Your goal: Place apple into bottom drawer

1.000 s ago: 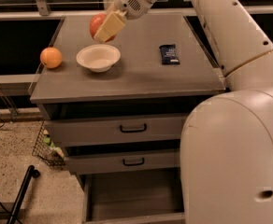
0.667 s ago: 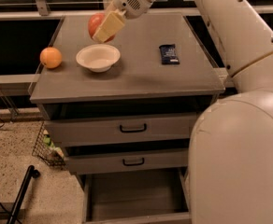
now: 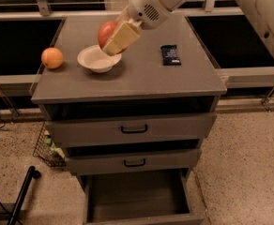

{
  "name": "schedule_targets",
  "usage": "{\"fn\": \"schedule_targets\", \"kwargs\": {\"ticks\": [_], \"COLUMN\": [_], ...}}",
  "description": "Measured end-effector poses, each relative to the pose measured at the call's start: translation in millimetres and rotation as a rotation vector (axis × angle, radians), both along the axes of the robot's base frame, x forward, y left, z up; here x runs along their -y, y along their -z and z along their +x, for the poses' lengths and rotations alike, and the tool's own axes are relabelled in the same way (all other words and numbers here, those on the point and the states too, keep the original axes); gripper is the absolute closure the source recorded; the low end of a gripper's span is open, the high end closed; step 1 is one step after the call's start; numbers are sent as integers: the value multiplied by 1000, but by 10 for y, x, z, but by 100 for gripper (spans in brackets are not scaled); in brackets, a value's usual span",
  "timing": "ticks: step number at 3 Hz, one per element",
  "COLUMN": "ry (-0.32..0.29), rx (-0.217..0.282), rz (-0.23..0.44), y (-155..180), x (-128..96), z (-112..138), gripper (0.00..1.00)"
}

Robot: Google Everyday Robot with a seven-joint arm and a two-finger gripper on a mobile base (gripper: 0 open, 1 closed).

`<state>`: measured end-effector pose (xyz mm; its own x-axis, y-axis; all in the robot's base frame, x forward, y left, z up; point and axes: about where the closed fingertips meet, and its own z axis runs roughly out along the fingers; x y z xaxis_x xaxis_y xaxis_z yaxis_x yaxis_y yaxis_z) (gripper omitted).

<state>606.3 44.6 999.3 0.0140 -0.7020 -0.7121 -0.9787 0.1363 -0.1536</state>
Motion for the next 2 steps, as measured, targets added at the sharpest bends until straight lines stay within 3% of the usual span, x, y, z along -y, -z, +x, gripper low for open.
{"fn": "schedule_targets", "kwargs": {"ticks": [1,2], "ry": [12,38], "rx": [-14,-90], "rz": [35,66], "y": [139,507], "x": [157,371], "z": [-390,-851], "gripper": [100,100]}}
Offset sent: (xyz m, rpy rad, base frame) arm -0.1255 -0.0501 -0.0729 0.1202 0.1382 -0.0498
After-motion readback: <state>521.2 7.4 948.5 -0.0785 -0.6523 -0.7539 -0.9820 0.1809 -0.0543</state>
